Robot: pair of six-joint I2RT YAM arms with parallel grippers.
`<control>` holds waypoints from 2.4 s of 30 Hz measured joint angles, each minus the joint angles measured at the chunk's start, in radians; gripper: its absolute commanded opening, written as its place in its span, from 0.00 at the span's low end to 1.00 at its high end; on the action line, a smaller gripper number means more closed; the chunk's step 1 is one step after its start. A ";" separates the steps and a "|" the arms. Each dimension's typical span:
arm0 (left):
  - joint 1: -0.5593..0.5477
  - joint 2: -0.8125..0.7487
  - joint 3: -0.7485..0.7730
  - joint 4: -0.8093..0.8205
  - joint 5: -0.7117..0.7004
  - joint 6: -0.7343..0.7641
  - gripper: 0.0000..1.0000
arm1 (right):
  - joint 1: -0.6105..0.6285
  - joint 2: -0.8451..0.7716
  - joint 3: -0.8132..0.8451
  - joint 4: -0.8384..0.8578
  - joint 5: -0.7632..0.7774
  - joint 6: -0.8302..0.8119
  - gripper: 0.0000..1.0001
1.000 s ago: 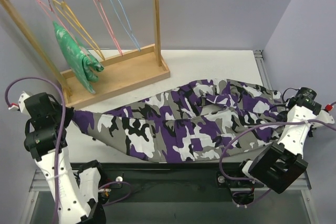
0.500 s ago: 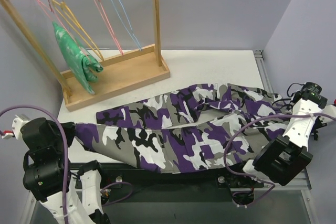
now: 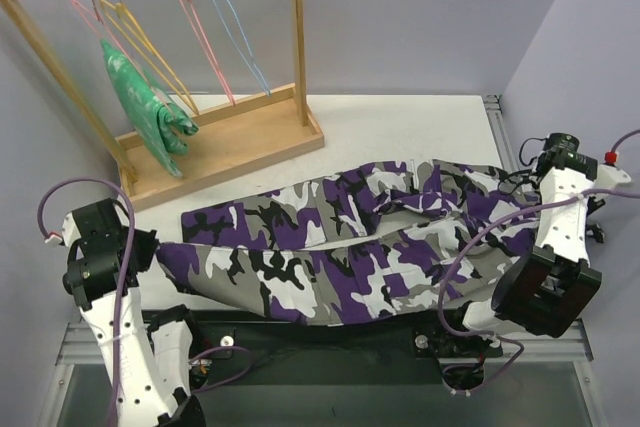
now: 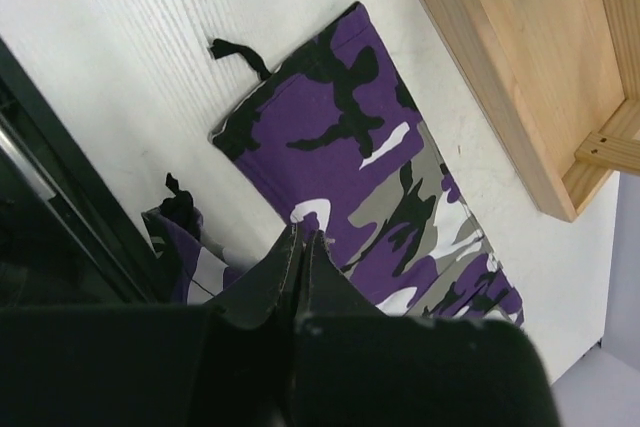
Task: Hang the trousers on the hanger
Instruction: Flatten out the trousers at the center of the board.
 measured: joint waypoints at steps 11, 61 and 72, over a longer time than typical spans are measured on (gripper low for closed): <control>0.003 0.272 -0.208 0.300 -0.028 0.085 0.00 | 0.124 0.072 0.051 0.007 0.066 -0.026 0.00; -0.312 0.785 -0.359 1.047 0.080 -0.014 0.92 | 0.181 0.128 0.062 0.021 0.042 -0.035 0.00; -0.252 0.929 -0.224 1.077 0.061 0.077 0.92 | 0.181 0.091 0.029 0.026 0.030 -0.035 0.00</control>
